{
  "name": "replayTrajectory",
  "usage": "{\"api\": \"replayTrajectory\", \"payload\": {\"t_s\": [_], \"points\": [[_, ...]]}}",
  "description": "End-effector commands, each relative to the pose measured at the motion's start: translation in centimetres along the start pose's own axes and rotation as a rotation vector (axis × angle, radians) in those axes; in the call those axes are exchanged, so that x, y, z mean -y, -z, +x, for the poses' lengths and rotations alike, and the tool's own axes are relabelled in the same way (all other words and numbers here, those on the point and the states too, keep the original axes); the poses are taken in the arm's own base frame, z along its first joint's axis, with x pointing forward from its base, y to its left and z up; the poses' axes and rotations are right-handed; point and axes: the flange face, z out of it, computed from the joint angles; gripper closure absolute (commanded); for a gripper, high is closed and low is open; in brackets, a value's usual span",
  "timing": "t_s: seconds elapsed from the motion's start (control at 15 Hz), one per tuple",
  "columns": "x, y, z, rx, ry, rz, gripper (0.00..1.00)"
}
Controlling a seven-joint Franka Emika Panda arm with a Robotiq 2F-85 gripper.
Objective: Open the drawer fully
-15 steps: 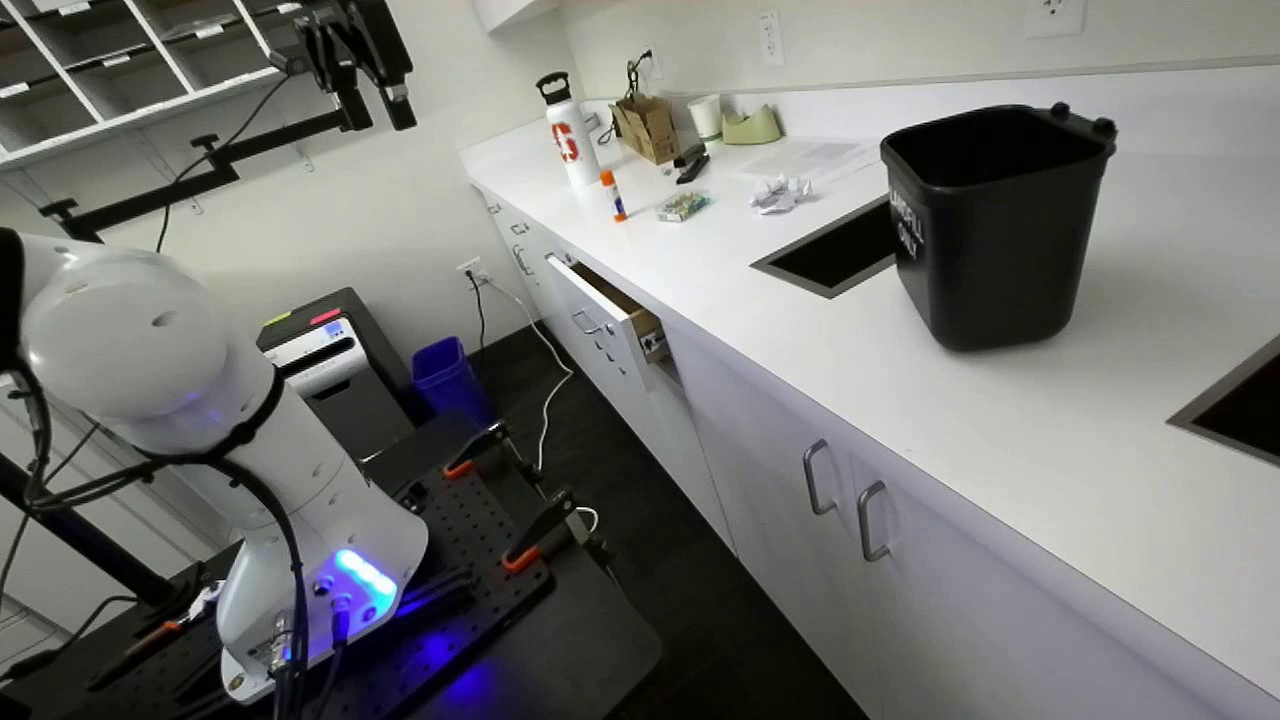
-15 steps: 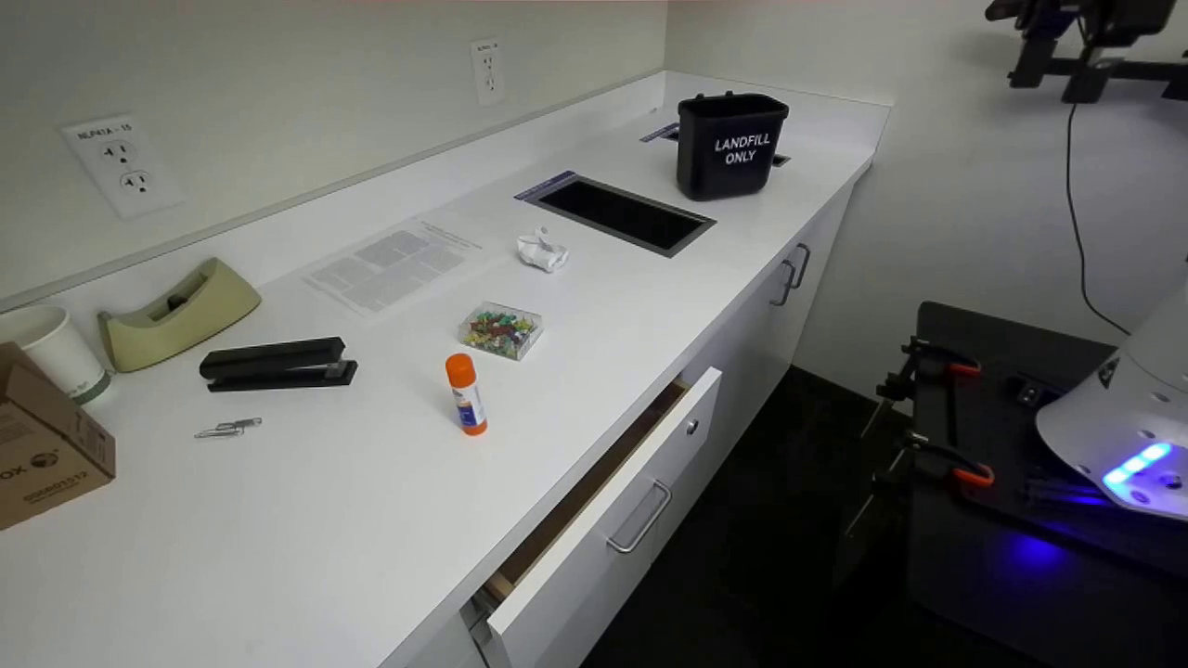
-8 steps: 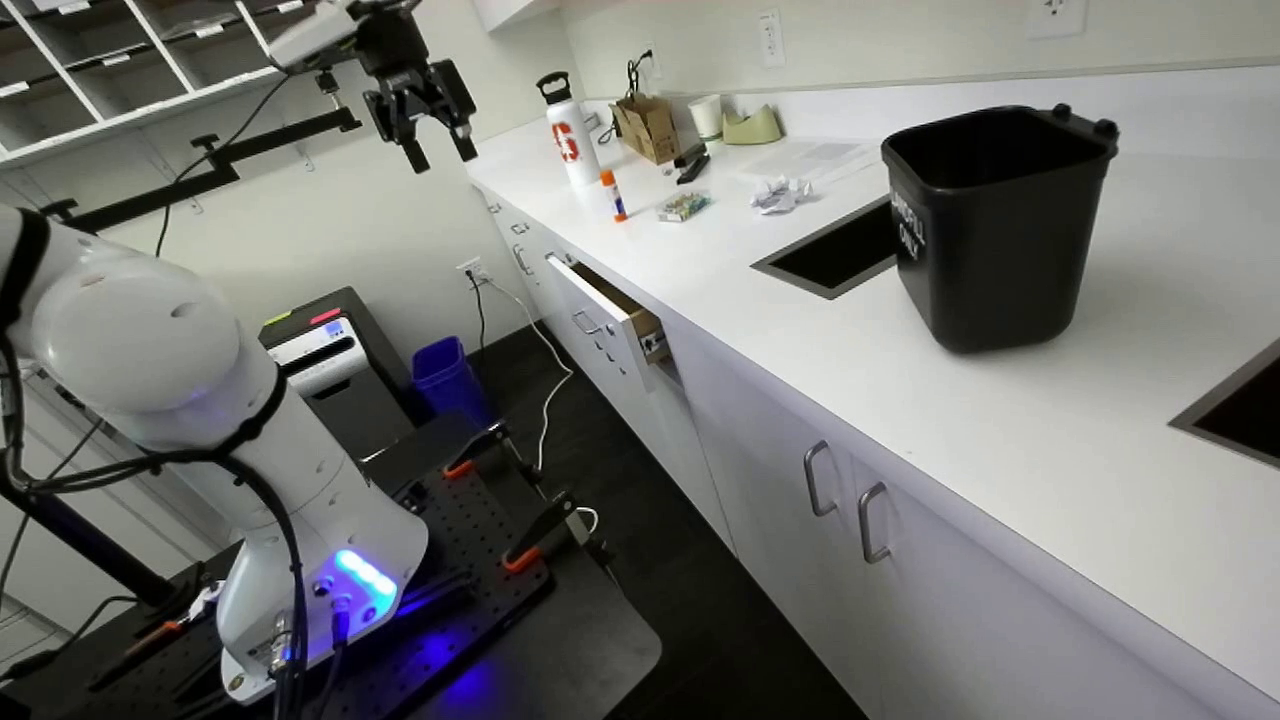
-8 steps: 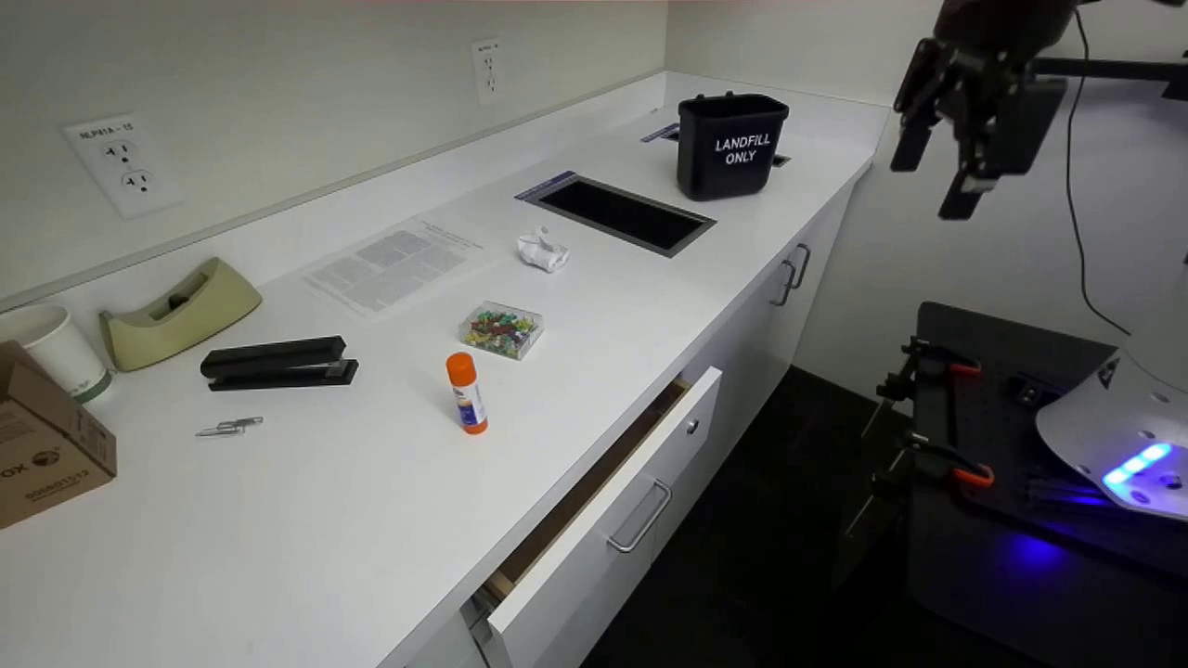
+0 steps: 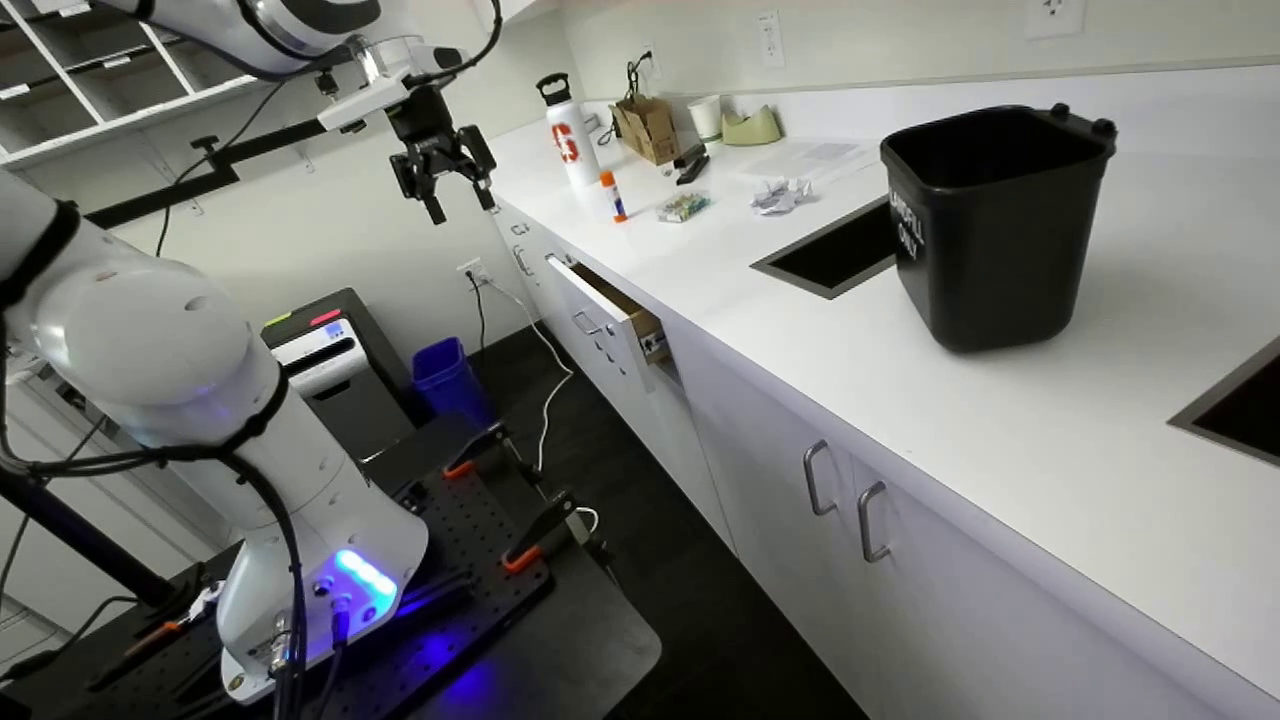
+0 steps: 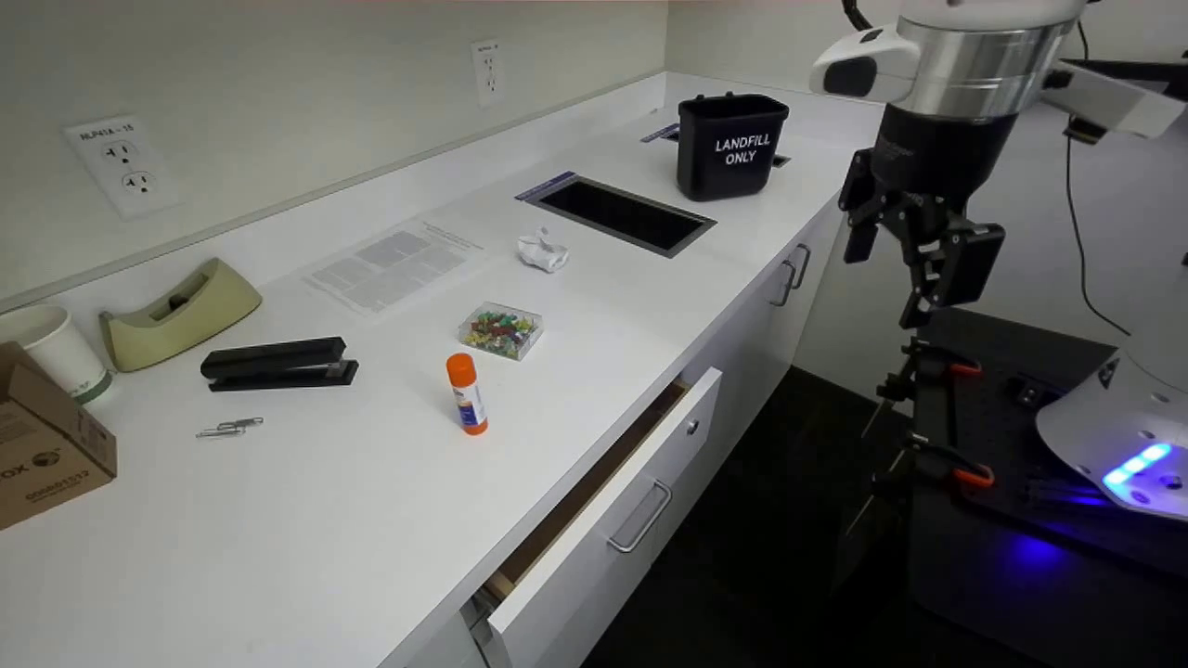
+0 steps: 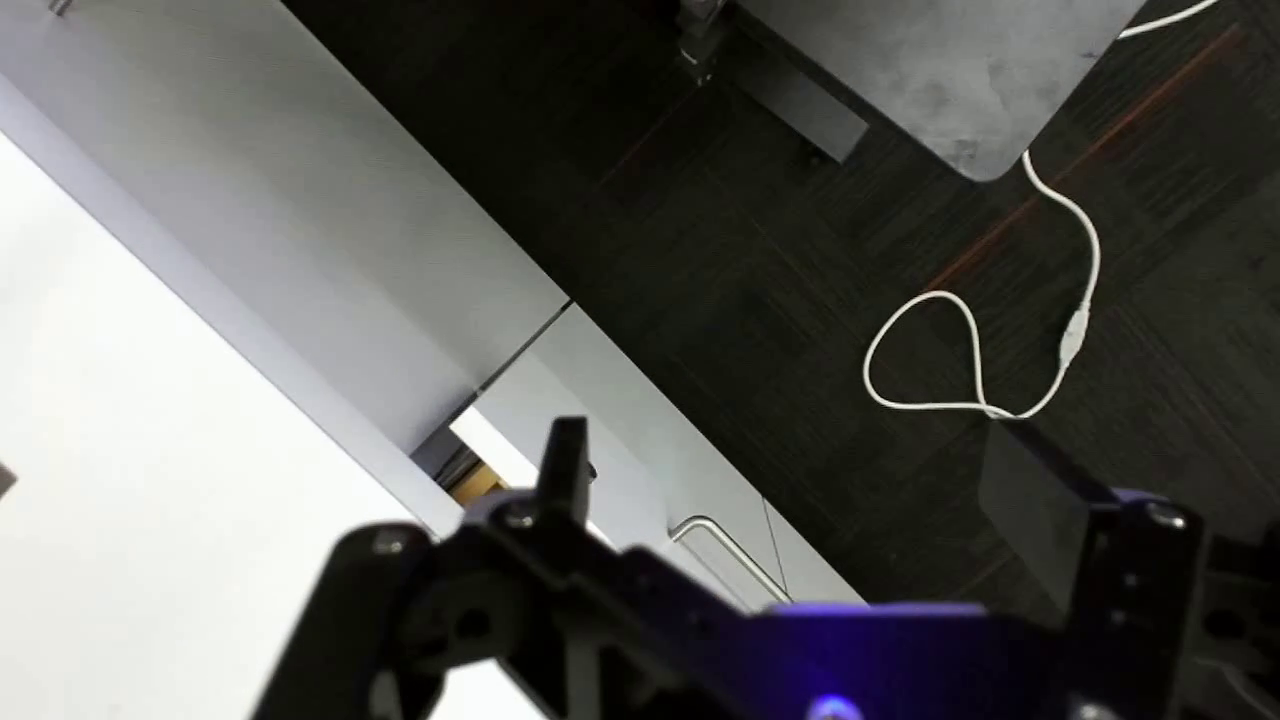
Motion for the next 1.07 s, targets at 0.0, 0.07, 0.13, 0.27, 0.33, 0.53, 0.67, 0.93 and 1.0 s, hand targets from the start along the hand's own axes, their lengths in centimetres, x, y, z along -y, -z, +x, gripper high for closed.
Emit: {"api": "replayTrajectory", "payload": {"t_s": [0.0, 0.07, 0.13, 0.27, 0.33, 0.53, 0.67, 0.93, 1.0], "points": [[-0.2, 0.4, -0.1, -0.006, -0.005, 0.001, 0.0], [-0.2, 0.5, -0.1, -0.01, -0.005, -0.001, 0.0], [-0.2, 0.6, -0.2, -0.012, -0.005, -0.001, 0.0], [1.6, 0.0, 1.7, 0.022, 0.066, -0.048, 0.0], [2.8, -0.6, 2.7, 0.038, 0.11, -0.07, 0.0], [6.7, -3.9, 5.8, 0.114, 0.253, -0.145, 0.0], [9.2, -6.5, 7.6, 0.168, 0.346, -0.214, 0.0], [13.0, -13.0, 10.2, 0.26, 0.503, -0.346, 0.0], [13.8, -14.7, 10.7, 0.284, 0.537, -0.368, 0.0]]}}
